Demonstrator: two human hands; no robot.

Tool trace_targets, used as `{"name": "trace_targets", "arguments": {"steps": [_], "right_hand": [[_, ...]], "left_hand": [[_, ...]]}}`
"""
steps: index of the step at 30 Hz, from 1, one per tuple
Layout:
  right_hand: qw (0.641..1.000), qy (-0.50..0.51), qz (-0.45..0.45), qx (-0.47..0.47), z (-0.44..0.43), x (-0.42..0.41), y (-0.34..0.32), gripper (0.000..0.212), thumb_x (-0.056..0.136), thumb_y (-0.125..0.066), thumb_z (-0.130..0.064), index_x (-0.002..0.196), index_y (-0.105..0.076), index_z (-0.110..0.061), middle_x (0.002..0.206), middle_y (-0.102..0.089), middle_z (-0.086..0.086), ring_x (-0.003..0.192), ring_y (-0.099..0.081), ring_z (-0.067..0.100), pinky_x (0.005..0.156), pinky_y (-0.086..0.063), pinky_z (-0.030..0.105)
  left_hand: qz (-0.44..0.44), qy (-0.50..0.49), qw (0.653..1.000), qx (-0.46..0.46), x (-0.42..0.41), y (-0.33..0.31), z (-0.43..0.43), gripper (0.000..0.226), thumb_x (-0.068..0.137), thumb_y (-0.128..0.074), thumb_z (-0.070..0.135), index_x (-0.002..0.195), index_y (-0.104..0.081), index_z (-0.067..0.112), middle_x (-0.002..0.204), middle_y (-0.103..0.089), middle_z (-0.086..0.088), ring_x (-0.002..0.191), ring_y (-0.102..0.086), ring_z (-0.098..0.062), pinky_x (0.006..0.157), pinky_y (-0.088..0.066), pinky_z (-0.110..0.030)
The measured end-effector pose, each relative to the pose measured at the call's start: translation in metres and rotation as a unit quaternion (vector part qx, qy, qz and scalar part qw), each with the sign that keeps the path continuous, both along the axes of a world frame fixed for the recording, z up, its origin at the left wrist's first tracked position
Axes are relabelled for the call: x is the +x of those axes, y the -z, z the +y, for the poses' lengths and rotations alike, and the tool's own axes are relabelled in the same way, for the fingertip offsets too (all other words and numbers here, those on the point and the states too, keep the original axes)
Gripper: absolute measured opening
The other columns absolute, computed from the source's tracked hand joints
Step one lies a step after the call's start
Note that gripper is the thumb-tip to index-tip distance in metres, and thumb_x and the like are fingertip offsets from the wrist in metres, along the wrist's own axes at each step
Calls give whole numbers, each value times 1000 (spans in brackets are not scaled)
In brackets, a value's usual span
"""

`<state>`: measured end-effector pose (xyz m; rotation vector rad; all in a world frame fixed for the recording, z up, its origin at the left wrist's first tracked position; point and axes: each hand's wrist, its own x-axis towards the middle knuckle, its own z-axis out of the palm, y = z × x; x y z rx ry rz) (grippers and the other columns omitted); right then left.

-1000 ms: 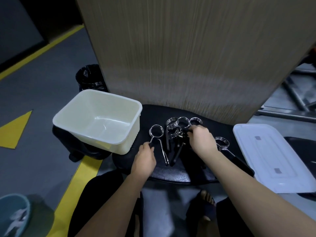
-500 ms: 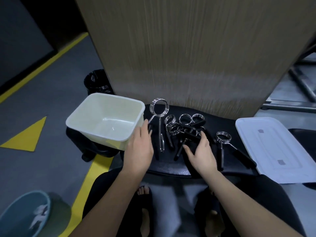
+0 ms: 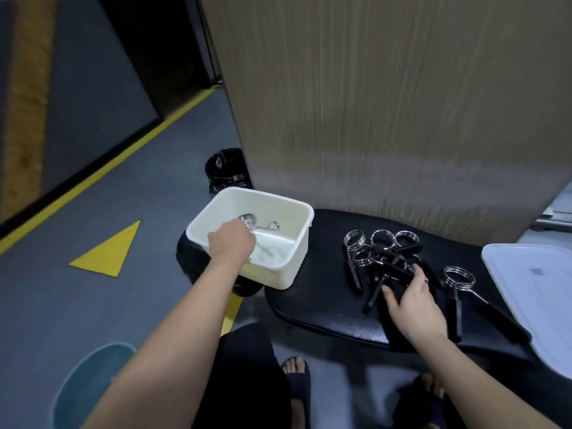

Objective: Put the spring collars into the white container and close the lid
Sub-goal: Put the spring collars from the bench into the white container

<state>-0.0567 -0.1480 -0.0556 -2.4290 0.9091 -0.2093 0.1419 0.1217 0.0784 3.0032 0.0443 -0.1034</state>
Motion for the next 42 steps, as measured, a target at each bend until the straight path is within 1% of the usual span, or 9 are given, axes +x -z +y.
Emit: {"name": "trace_targets", "arguments": {"steps": [8, 12, 17, 21, 25, 30, 34, 37, 42], "right_hand": [[1000, -4, -3, -26, -1, -1, 2, 78, 92, -56, -45, 149, -16, -10, 142, -47, 21, 118, -56, 41, 85, -50, 47], [999, -7, -5, -44, -1, 1, 2, 78, 91, -58, -44, 147, -20, -7, 138, -51, 23, 115, -58, 42, 85, -51, 47], [998, -12, -8, -63, -3, 1, 7, 77, 89, -62, -42, 144, -24, -5, 133, -54, 25, 113, -59, 42, 83, -53, 48], [997, -14, -15, -69, -3, 0, 9, 75, 89, -64, -41, 142, -26, -4, 130, -56, 25, 109, -61, 43, 80, -52, 47], [997, -15, -9, -77, -5, 0, 11, 75, 89, -64, -41, 143, -27, -3, 128, -57, 26, 106, -62, 43, 79, -52, 47], [998, -6, -8, -66, -3, 0, 4, 64, 94, -54, -39, 142, -29, -6, 129, -57, 25, 107, -61, 44, 80, -50, 49], [999, 5, -12, -47, -5, 1, -3, 44, 99, -44, -40, 134, -38, -12, 129, -56, 18, 106, -60, 44, 79, -48, 47], [999, 7, -9, -45, -10, 3, -12, 32, 101, -41, -40, 112, -47, -11, 117, -57, 14, 96, -61, 44, 69, -45, 45], [999, -15, 8, -48, -21, 4, -23, 30, 100, -44, -40, 116, -53, -17, 117, -63, 7, 100, -61, 39, 72, -43, 42]], "left_hand": [[166, 90, 982, -2, 39, 39, -32, 62, 94, -34, 3, 151, -10, 3, 129, -58, -25, 113, -57, -37, 83, -41, -41], [225, 106, 968, 37, 49, 33, -23, 66, 91, -43, 4, 149, -10, 3, 130, -58, -23, 104, -57, -36, 85, -47, -45], [206, 201, 952, 105, 54, 30, -25, 27, 95, -50, 8, 118, -63, 2, 114, -69, -16, 91, -62, -30, 69, -47, -30], [188, 245, 943, 124, 56, 47, -28, 32, 94, -45, 7, 119, -64, 12, 119, -65, -7, 106, -61, -29, 93, -51, -39], [238, 235, 930, 155, 58, 58, -26, 24, 97, -52, 21, 110, -65, 6, 116, -66, -7, 93, -58, -26, 85, -48, -35], [166, 238, 957, 25, 40, 23, -15, 46, 99, -42, 44, 135, -56, 20, 142, -56, -1, 127, -52, -23, 105, -42, -42], [240, 299, 921, -65, -19, -7, 7, 58, 77, -49, 83, 100, -65, 32, 101, -66, 14, 96, -61, -10, 89, -48, -32], [98, 387, 908, 130, -42, 10, 8, 43, 90, -51, 62, 87, -52, 20, 90, -67, 0, 93, -63, -25, 75, -43, -37], [6, 403, 903, 149, -58, 23, -24, 26, 103, -40, 43, 90, -50, 22, 106, -68, -8, 106, -59, -31, 70, -31, -35]]}}
